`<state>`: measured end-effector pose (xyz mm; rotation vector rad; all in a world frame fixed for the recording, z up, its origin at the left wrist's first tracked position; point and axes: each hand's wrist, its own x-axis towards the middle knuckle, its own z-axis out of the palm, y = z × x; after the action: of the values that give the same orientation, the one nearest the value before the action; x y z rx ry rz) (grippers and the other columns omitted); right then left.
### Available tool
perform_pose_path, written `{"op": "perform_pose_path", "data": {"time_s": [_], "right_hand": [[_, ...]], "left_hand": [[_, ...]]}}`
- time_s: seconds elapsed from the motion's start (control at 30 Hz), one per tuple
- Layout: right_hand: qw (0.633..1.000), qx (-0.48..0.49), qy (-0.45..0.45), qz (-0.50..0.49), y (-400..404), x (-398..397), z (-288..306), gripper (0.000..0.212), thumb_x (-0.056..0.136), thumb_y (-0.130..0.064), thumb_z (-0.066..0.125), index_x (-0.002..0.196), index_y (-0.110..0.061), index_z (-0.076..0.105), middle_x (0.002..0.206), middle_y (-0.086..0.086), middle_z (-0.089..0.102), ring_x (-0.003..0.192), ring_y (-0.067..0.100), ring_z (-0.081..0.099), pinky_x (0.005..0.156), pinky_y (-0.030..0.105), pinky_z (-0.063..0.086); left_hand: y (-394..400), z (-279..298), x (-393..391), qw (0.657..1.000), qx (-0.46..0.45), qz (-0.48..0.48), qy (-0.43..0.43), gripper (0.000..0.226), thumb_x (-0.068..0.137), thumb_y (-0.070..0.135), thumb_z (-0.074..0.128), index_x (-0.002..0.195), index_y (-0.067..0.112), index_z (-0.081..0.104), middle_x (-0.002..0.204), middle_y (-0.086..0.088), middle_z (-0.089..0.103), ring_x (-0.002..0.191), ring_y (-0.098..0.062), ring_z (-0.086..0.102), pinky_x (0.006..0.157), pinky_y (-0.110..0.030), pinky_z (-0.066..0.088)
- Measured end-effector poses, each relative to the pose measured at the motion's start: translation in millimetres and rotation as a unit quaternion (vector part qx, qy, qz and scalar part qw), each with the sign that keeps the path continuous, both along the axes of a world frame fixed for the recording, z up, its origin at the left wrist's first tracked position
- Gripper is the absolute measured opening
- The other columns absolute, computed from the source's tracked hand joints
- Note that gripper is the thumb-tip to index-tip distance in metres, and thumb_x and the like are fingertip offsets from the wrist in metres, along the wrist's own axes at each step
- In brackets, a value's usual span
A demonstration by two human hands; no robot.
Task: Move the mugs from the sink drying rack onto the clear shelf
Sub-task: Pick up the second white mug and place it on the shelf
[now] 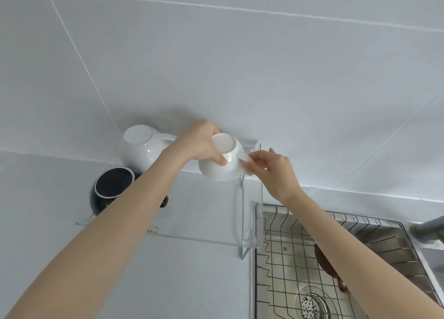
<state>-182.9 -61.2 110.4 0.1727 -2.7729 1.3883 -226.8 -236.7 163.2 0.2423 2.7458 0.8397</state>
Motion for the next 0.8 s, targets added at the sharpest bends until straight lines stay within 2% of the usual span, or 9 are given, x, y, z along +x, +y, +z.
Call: {"op": "perform_pose_path", "data": {"time_s": [0.07, 0.1, 0.17, 0.23, 0.37, 0.47, 0.63, 0.73, 0.8], "right_hand": [[1.0, 0.02, 0.01, 0.008, -0.2, -0.4, -3.9, 0.018, 0.084, -0.023, 0.06, 0.09, -0.007, 0.066, 0.082, 0.012, 0.074, 0.085, 0.029, 0.065, 0.101, 0.025, 0.033], [1.0, 0.028, 0.009, 0.011, -0.3, -0.1, -4.8, 0.018, 0.084, -0.023, 0.06, 0.092, -0.008, 0.066, 0.085, 0.011, 0.074, 0.089, 0.027, 0.065, 0.087, 0.024, 0.041], [1.0, 0.028, 0.004, 0.013, -0.2, -0.3, -4.0, 0.017, 0.084, -0.022, 0.06, 0.093, -0.01, 0.066, 0.09, 0.009, 0.074, 0.092, 0.021, 0.065, 0.067, 0.017, 0.041], [1.0, 0.02, -0.002, 0.012, 0.2, -0.9, -2.8, 0.016, 0.083, -0.021, 0.061, 0.094, -0.01, 0.066, 0.091, 0.007, 0.073, 0.091, 0.018, 0.065, 0.062, 0.01, 0.041], [1.0, 0.009, -0.007, 0.028, 1.7, 3.9, 2.6, 0.021, 0.084, -0.02, 0.06, 0.103, -0.011, 0.063, 0.102, 0.006, 0.071, 0.1, 0.016, 0.063, 0.072, 0.009, 0.042], [1.0, -0.01, 0.021, -0.001, 18.1, 16.0, 15.2, 0.027, 0.086, -0.016, 0.059, 0.112, -0.01, 0.059, 0.115, 0.005, 0.067, 0.111, 0.014, 0.059, 0.089, 0.016, 0.04], [0.996, -0.056, 0.012, -0.062, 79.0, 53.8, 29.8, 0.025, 0.086, -0.014, 0.058, 0.111, -0.011, 0.059, 0.11, 0.0, 0.065, 0.105, 0.01, 0.059, 0.093, 0.022, 0.042], [0.991, -0.058, -0.009, -0.121, 128.7, 84.7, 18.4, 0.022, 0.084, -0.014, 0.059, 0.106, -0.013, 0.062, 0.103, 0.0, 0.067, 0.1, 0.011, 0.061, 0.091, 0.023, 0.044], [0.987, -0.054, -0.032, -0.146, 155.6, 102.6, 6.9, 0.021, 0.084, -0.014, 0.06, 0.105, -0.012, 0.063, 0.1, -0.001, 0.066, 0.098, 0.013, 0.061, 0.084, 0.012, 0.045]], "left_hand": [[0.9, -2.1, -0.8, 1.0, -0.008, 0.001, -0.002, 0.043, 0.052, 0.021, 0.084, 0.078, -0.004, 0.059, 0.07, -0.008, 0.05, 0.063, -0.024, 0.043, 0.059, -0.03, 0.032], [1.6, -2.6, -0.6, 1.0, -0.012, 0.003, -0.001, 0.043, 0.053, 0.02, 0.084, 0.08, -0.004, 0.06, 0.071, -0.007, 0.051, 0.064, -0.025, 0.045, 0.058, -0.029, 0.033], [2.6, -2.5, 0.2, 1.0, -0.018, 0.006, -0.002, 0.042, 0.055, 0.02, 0.083, 0.082, -0.002, 0.06, 0.072, -0.007, 0.054, 0.065, -0.025, 0.047, 0.056, -0.029, 0.034], [2.6, -2.2, 0.6, 1.0, -0.025, 0.003, -0.002, 0.043, 0.055, 0.02, 0.083, 0.084, -0.002, 0.061, 0.077, -0.009, 0.058, 0.069, -0.026, 0.051, 0.06, -0.03, 0.037], [9.7, 1.3, 6.6, 0.997, -0.078, -0.001, -0.007, 0.05, 0.064, 0.02, 0.078, 0.105, 0.002, 0.057, 0.112, -0.017, 0.063, 0.1, -0.032, 0.058, 0.077, -0.036, 0.046], [30.2, 8.4, 26.6, 0.993, -0.109, 0.0, 0.034, 0.066, 0.075, 0.014, 0.068, 0.132, 0.002, 0.035, 0.141, -0.018, 0.038, 0.132, -0.03, 0.035, 0.101, -0.04, 0.037], [89.6, 9.0, 77.6, 0.989, 0.002, -0.049, 0.14, 0.064, 0.078, 0.014, 0.062, 0.137, 0.011, 0.036, 0.144, -0.008, 0.041, 0.132, -0.023, 0.038, 0.105, -0.038, 0.037], [134.4, -13.1, 109.4, 0.987, 0.082, -0.105, 0.092, 0.061, 0.079, 0.016, 0.062, 0.136, 0.016, 0.042, 0.143, -0.003, 0.047, 0.131, -0.019, 0.043, 0.108, -0.036, 0.037], [154.9, -35.1, 122.2, 0.987, 0.106, -0.116, 0.034, 0.06, 0.078, 0.016, 0.065, 0.134, 0.016, 0.044, 0.14, -0.005, 0.051, 0.129, -0.017, 0.046, 0.107, -0.032, 0.038]]}}
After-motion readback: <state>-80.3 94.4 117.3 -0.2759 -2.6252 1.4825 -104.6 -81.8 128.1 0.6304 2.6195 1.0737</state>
